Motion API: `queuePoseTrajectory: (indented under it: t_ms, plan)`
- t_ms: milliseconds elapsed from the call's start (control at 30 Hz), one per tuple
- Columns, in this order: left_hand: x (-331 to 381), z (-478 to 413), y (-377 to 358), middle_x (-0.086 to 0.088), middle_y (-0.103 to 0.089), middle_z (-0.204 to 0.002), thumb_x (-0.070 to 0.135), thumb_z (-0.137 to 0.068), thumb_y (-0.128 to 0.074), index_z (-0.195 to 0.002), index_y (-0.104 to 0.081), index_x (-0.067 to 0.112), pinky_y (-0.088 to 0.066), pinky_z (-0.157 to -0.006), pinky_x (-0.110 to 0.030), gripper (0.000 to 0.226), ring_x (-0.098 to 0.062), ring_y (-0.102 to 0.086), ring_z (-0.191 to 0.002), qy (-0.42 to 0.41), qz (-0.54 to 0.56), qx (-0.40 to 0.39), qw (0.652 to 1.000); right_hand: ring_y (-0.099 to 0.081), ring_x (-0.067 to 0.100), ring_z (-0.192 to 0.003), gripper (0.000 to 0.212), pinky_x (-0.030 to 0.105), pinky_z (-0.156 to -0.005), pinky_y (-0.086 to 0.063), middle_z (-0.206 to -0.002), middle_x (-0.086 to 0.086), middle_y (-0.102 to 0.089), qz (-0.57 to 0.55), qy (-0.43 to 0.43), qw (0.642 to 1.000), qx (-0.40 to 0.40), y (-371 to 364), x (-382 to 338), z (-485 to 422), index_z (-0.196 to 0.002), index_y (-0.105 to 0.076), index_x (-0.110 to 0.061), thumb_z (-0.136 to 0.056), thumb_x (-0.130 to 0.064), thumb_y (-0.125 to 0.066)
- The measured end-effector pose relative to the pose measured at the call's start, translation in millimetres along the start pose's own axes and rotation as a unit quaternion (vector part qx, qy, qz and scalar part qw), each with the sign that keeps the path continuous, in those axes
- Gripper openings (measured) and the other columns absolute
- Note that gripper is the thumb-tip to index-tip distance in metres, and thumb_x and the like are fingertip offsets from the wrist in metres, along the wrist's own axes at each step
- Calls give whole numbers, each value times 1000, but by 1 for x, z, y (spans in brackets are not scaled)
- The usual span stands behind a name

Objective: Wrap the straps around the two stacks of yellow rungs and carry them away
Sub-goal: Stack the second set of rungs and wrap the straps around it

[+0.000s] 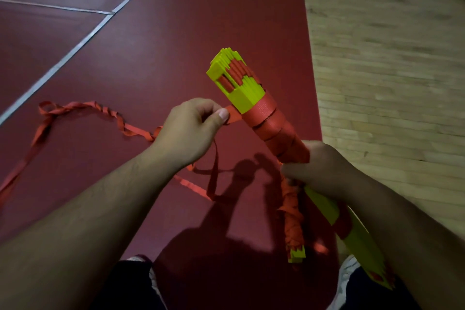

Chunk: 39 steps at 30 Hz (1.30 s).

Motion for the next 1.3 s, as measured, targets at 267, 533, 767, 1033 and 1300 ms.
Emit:
queuePoseTrajectory:
  t_ms: [267,533,767,1033,1300]
  plan:
    - [16,5,8,6,-64,-100,16,-94,-55,-69,-43,18,-46,-72,-22,28,-5,-67,-77,-113,116,27,986,-65,23,-52,12,45,-62,-56,-66,16,-70,-30,-8,999,10,3,-1,-3,-80,-67,-4,-73,-10,-74]
    - [8,5,-5,1,-67,-63,38,-101,-54,-100,-61,29,-34,-53,-30,12,-19,-44,-52,40,221,-63,972,-63,25,-52,6,46,-63,-56,-64,14,-69,-50,-15,999,12,4,2,-1,-81,-66,-5,-77,-5,-71]
    - [4,4,-3,4,-74,-83,41,-92,-57,-86,-69,31,-52,-74,-40,16,-16,-68,-77,4,112,-36,993,-65,24,-52,10,49,-64,-57,-66,17,-70,-38,-11,999,-2,0,3,-3,-82,-65,-5,-76,-8,-72]
    - [7,8,-12,6,-64,-57,31,-102,-54,-108,-65,28,-41,-55,-26,12,-6,-52,-50,11,150,-69,986,-62,29,-56,12,43,-63,-51,-71,22,-69,-90,-53,993,-61,-7,3,-2,-85,-61,2,-81,-5,-71]
    - [4,9,-13,10,-60,-67,35,-91,-51,-77,-57,26,-40,-63,-24,18,0,-51,-63,12,94,-44,994,-63,28,-57,9,42,-63,-52,-74,23,-70,-63,-43,993,-91,-9,4,-1,-78,-62,-7,-82,-7,-70]
Point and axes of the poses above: each hand's wrist, its own z-axis away from the middle knuckle, its own y-axis out of the back of the hand, x = y × z, the point moved 2 cm from there along -z, towards the middle knuckle
